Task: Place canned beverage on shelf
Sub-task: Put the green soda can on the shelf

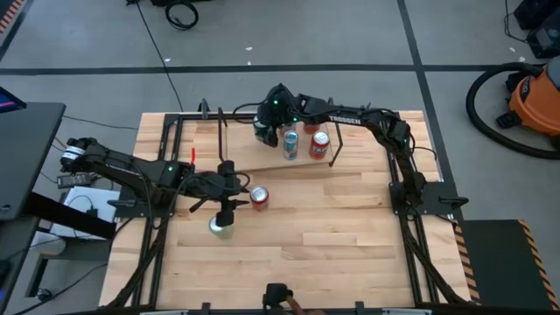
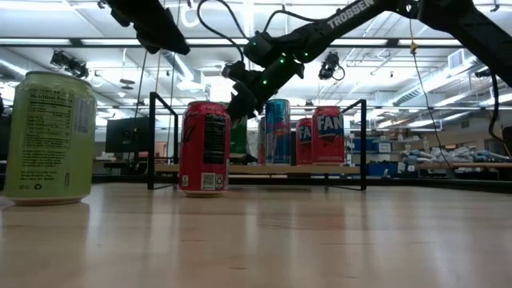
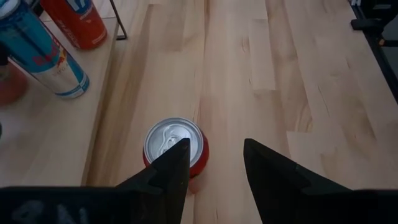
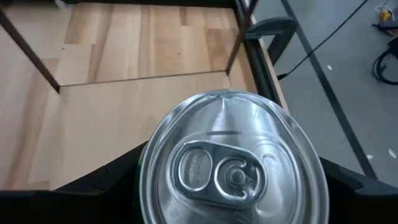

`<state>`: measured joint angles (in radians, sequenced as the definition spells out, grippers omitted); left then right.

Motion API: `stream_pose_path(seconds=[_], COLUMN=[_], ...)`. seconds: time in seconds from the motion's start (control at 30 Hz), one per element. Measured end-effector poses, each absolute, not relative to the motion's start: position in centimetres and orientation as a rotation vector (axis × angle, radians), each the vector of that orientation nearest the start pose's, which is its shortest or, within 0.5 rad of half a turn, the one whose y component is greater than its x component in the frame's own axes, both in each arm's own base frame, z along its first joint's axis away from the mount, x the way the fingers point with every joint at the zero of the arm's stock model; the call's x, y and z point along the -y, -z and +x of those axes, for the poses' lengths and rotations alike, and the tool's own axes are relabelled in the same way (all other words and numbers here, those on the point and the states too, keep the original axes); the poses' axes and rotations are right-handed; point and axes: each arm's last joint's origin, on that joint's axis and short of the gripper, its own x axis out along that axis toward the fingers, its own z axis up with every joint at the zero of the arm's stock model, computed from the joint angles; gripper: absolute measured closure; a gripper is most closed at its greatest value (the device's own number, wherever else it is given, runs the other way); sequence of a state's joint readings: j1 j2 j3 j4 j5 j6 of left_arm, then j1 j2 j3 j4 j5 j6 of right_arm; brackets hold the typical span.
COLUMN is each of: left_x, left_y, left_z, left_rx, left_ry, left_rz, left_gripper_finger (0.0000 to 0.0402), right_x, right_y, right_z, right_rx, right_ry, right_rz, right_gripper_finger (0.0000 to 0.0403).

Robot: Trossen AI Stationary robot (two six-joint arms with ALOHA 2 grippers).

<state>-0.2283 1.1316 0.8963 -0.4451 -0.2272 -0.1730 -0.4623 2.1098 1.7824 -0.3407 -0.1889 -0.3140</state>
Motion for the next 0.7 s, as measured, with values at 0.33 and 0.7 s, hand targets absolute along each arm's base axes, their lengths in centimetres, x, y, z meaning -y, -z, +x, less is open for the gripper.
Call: stream_pose_path(seconds=[0.33,0.7], left_x=[4.7,4.7], left_y=[-28.4,-28.4], left_z=[23.0,23.1], left_rx=[-0.652,-0.645], left_ry=[-0.056,-0.056], left_rz=[-0.015,-0.016], left_gripper_finger=[0.0242,0.0242], right_x=[21.9,22.4], right_y=[-23.9,-22.9], right_z=[43.3,43.8], right_rx=[-0.679,-0.651], right_ry=[0.152,0.143], right_rz=[-0.066,-0.064], right_gripper_finger=[0.0082,0.0081])
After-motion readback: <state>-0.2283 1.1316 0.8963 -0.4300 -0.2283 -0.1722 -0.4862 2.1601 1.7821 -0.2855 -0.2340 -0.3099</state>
